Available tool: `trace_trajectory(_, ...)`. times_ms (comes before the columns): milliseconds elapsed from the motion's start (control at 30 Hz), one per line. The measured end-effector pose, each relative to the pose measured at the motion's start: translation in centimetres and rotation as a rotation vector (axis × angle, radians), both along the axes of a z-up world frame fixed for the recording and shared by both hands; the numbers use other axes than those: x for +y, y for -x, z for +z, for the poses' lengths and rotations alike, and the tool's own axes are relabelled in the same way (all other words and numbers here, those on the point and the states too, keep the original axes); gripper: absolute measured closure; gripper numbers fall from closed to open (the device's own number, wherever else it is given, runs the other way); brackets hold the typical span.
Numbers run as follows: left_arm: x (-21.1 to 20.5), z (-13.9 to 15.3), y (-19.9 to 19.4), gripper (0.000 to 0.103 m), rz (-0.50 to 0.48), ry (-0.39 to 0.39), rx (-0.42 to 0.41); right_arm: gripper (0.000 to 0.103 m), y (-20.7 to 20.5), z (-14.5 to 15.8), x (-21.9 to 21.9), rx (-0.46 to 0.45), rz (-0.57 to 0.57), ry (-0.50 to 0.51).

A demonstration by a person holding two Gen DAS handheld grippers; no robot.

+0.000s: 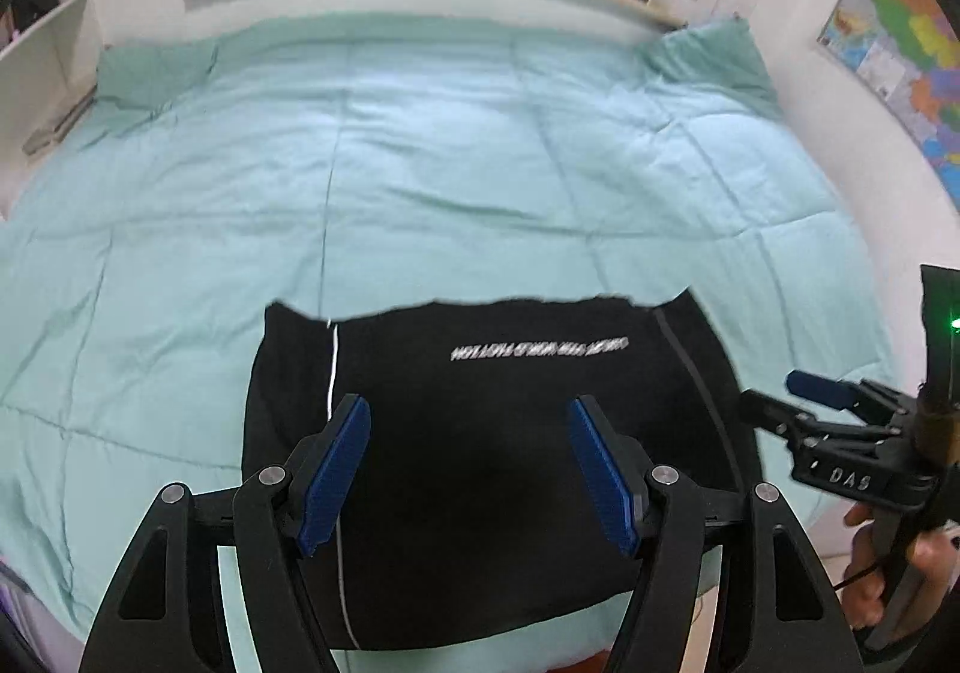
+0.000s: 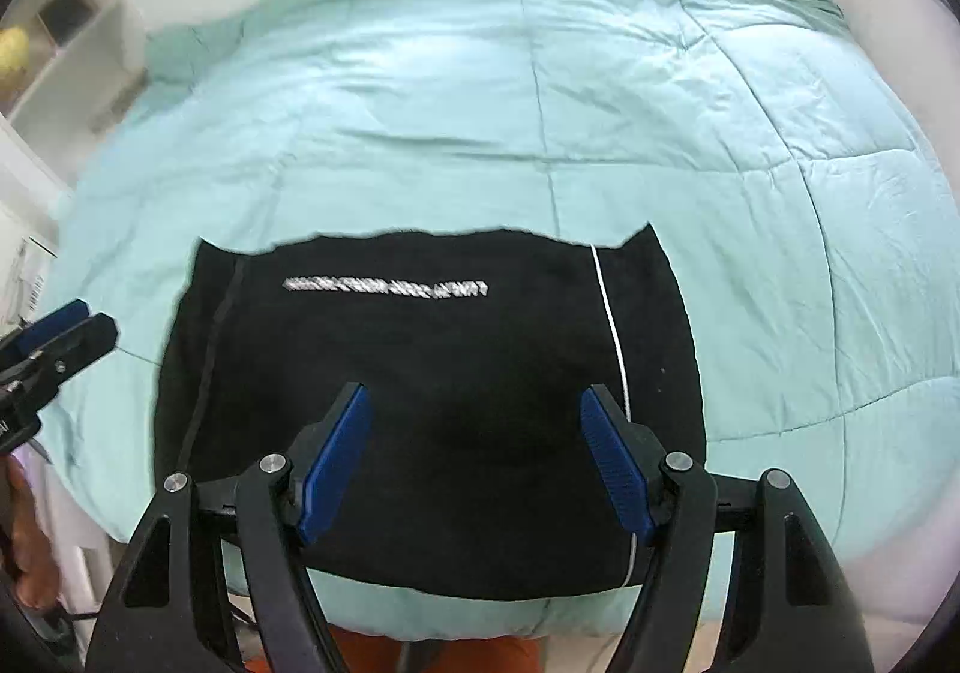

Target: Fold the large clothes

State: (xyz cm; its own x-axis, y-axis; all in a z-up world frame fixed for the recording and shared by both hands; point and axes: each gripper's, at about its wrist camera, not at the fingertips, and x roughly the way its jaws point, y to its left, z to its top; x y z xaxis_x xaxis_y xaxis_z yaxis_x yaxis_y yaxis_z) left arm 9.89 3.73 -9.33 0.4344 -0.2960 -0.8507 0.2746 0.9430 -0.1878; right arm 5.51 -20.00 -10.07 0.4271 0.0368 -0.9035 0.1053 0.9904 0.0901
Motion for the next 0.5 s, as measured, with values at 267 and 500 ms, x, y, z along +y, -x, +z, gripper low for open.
trace_trajectory(267, -0.7, 5.8, 2.5, 0.032, -0.024, -0.03, -0.123, 0.029, 0.5, 2.4, 1.7, -0.052, 0.008, 0.048)
trace_trajectory(500, -1.1, 6.9, 3.3, 0.032, 0.023, -0.052, -0.15, 0.029, 0.7, 4.6, 2.2, -0.093, -0.031, 0.031)
